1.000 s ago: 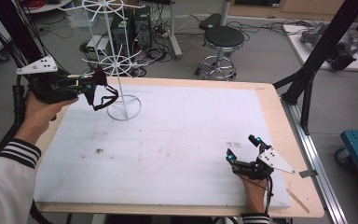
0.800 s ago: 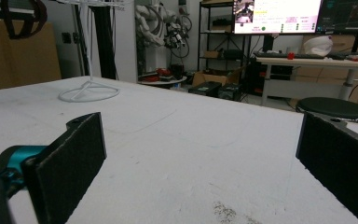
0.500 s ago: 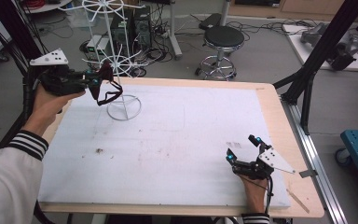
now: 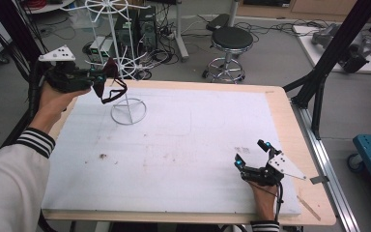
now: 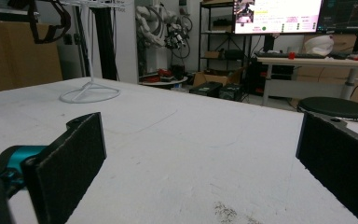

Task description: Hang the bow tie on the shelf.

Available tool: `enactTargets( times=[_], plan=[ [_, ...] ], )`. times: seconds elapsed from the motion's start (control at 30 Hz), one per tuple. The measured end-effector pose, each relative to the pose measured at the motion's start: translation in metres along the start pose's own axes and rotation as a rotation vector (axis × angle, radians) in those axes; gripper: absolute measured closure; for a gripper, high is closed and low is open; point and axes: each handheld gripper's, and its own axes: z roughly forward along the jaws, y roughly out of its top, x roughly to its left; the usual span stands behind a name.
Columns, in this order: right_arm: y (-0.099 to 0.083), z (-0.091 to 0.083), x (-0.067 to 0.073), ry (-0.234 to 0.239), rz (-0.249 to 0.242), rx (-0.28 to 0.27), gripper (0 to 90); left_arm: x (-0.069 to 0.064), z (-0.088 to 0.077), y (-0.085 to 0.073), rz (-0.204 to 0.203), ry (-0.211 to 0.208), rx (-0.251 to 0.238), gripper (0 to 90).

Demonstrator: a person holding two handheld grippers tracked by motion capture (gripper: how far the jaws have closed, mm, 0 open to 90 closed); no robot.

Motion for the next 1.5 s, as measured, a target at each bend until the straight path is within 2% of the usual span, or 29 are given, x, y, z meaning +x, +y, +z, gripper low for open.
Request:
enactTargets(
  times=[0.33, 0.6, 0.87, 1.07, 1.23, 1.3, 1.33, 1.37, 1.4, 1.43, 1.47, 1.5],
  plan=[
    [0.000, 0.000, 0.000, 0.000, -0.001, 0.000, 0.7, 0.007, 0.011, -0.002, -0.012, 0.023, 0.054, 73.6],
    [0.000, 0.000, 0.000, 0.001, -0.005, -0.002, 0.7, 0.008, 0.014, -0.003, -0.024, 0.039, 0.064, 73.3],
    [0.000, 0.000, 0.000, -0.002, -0.007, -0.004, 0.7, 0.006, 0.015, -0.002, -0.029, 0.045, 0.060, 70.9],
    [0.000, 0.000, 0.000, 0.000, -0.006, -0.002, 0.7, 0.005, 0.014, -0.001, -0.052, 0.057, 0.037, 65.4],
    [0.000, 0.000, 0.000, -0.002, -0.005, -0.004, 0.7, 0.006, 0.013, 0.000, -0.067, 0.076, 0.017, 54.5],
    [0.000, 0.001, 0.000, -0.002, -0.009, -0.005, 0.7, 0.006, 0.011, 0.000, -0.071, 0.071, -0.004, 48.3],
    [0.000, 0.000, 0.000, -0.002, -0.006, -0.004, 0.7, 0.006, 0.011, 0.000, -0.071, 0.071, -0.004, 41.1],
    [0.000, 0.000, 0.000, -0.001, -0.006, -0.004, 0.7, 0.006, 0.010, 0.001, -0.057, 0.074, -0.028, 32.2],
    [0.000, 0.000, 0.000, -0.001, -0.005, -0.005, 0.7, 0.002, 0.008, 0.003, -0.021, 0.080, -0.077, 25.5],
    [0.000, 0.000, 0.000, 0.000, -0.005, -0.004, 0.7, 0.002, 0.008, 0.003, -0.021, 0.080, -0.077, 15.9],
    [0.000, 0.000, 0.000, 0.000, -0.005, -0.002, 0.7, 0.001, 0.006, 0.004, 0.003, 0.079, -0.087, 5.8],
    [0.000, 0.000, 0.000, 0.000, -0.003, -0.003, 0.7, -0.004, 0.002, 0.007, 0.021, 0.084, -0.085, 1.7]
  ],
)
